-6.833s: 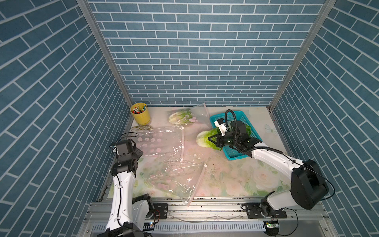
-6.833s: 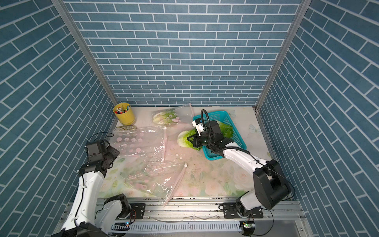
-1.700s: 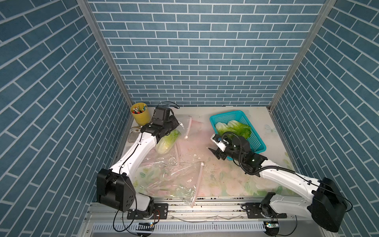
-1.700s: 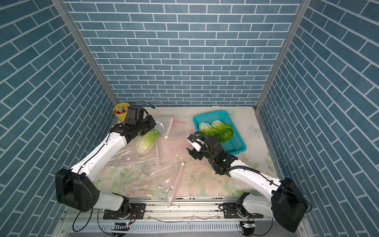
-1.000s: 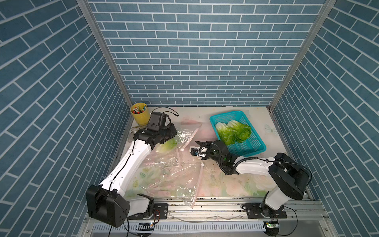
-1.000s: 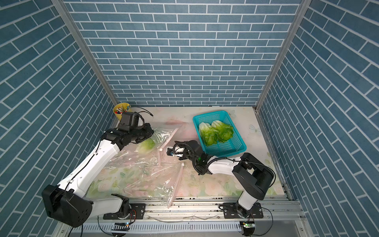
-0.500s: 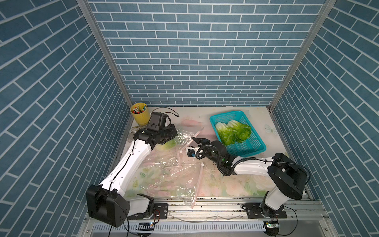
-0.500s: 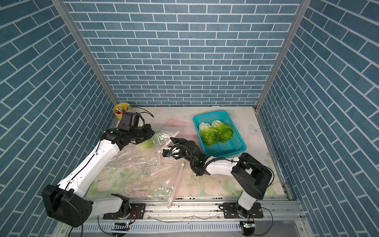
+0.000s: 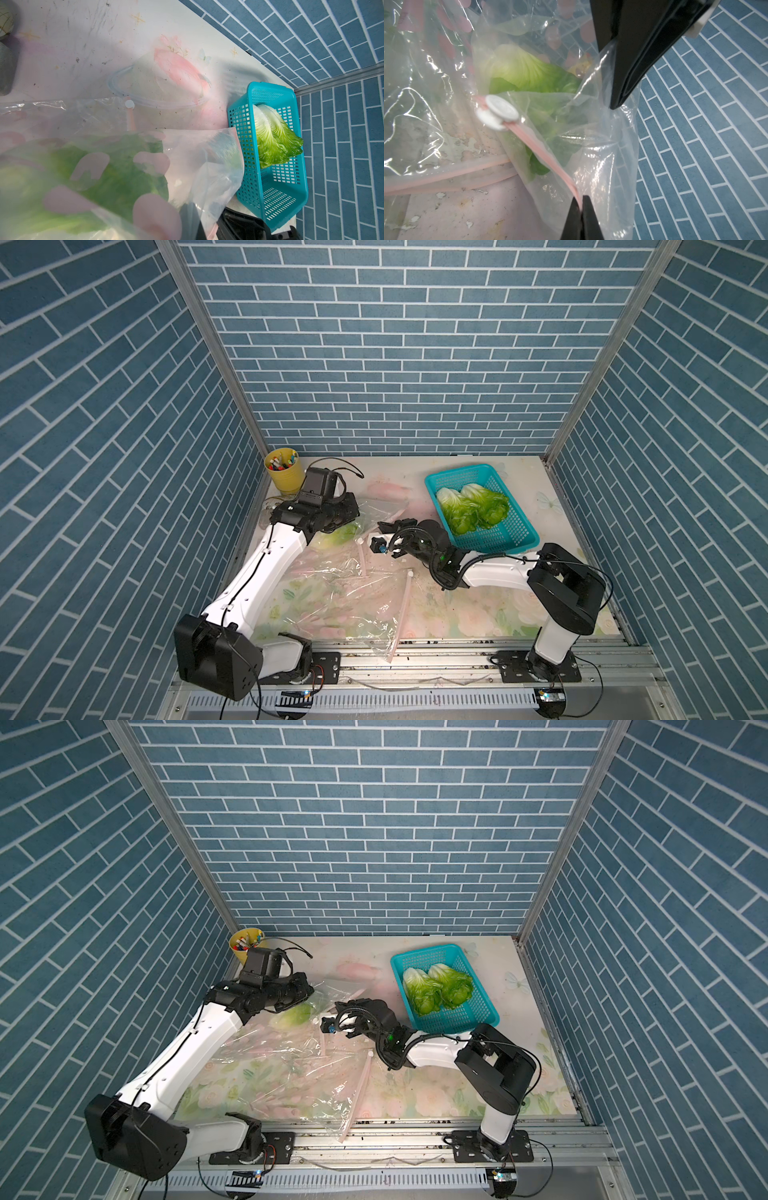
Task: Open the zip-top bag and take out the chinese cabbages
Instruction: Adjust the zipper food storage bag at the center of the board.
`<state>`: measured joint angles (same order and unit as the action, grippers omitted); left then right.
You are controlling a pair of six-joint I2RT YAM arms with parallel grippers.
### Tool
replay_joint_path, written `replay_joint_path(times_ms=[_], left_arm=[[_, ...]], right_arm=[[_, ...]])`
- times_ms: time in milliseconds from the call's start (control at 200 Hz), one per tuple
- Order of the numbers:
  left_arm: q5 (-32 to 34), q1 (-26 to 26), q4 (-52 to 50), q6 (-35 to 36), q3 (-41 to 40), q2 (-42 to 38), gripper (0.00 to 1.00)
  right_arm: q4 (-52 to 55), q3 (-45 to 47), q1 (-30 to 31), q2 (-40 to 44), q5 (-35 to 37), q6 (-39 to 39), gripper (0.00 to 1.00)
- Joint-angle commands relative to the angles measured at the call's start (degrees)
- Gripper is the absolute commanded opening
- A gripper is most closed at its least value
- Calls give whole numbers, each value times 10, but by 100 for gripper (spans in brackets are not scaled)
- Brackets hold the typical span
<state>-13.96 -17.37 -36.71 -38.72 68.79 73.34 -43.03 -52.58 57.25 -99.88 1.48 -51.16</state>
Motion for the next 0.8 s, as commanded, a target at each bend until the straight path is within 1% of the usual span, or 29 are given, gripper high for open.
replay_joint_path(times_ms=[0, 70, 80, 100, 230, 250, 275, 285, 295, 365, 425, 490, 560, 605, 625, 675, 740, 795], left_arm=[[-14, 5, 11, 15, -7, -15, 0], [-19, 6, 9, 20, -5, -14, 0], [-19, 6, 9, 20, -4, -12, 2], [-18, 6, 7, 22, -3, -12, 11], [-7, 8, 11, 41, -3, -26, 77], [-6, 8, 13, 47, -3, -31, 84], [-2, 9, 16, 55, -2, -37, 91], [0, 10, 16, 58, -1, -39, 96], [3, 10, 16, 61, 0, -42, 99], [30, 15, 18, 88, 6, -63, 100], [65, 18, 31, 118, 6, -87, 100], [97, 19, 75, 169, -11, -121, 100], [97, 19, 141, 243, -44, -161, 100], [63, 20, 182, 298, -65, -185, 100], [37, 20, 196, 326, -76, -194, 100], [-15, 20, 205, 393, -86, -209, 100], [-96, 19, 163, 481, -70, -204, 98], [-178, 19, 106, 557, -47, -184, 91]], right_arm=[[-27, -3, -2, 0, -11, 24, 0], [-34, 1, -5, 4, -13, 39, 0], [-34, 2, -6, 5, -14, 42, 0], [-34, 3, -7, 8, -16, 48, 0], [-11, 10, -21, 39, -27, 121, 0], [-2, 11, -25, 47, -30, 134, 0], [14, 11, -30, 56, -35, 151, 0], [21, 11, -32, 59, -39, 158, 0], [27, 10, -34, 63, -43, 164, 0], [65, 10, -53, 89, -63, 207, 0], [104, 6, -69, 108, -105, 238, 0], [149, -5, -86, 124, -137, 265, 0], [171, -7, -102, 138, -178, 293, 0], [177, -6, -111, 145, -201, 308, 0], [178, -5, -114, 148, -211, 314, 0], [182, -3, -121, 152, -240, 328, 0], [179, -2, -127, 154, -264, 344, 0], [173, -2, -129, 153, -283, 354, 0]])
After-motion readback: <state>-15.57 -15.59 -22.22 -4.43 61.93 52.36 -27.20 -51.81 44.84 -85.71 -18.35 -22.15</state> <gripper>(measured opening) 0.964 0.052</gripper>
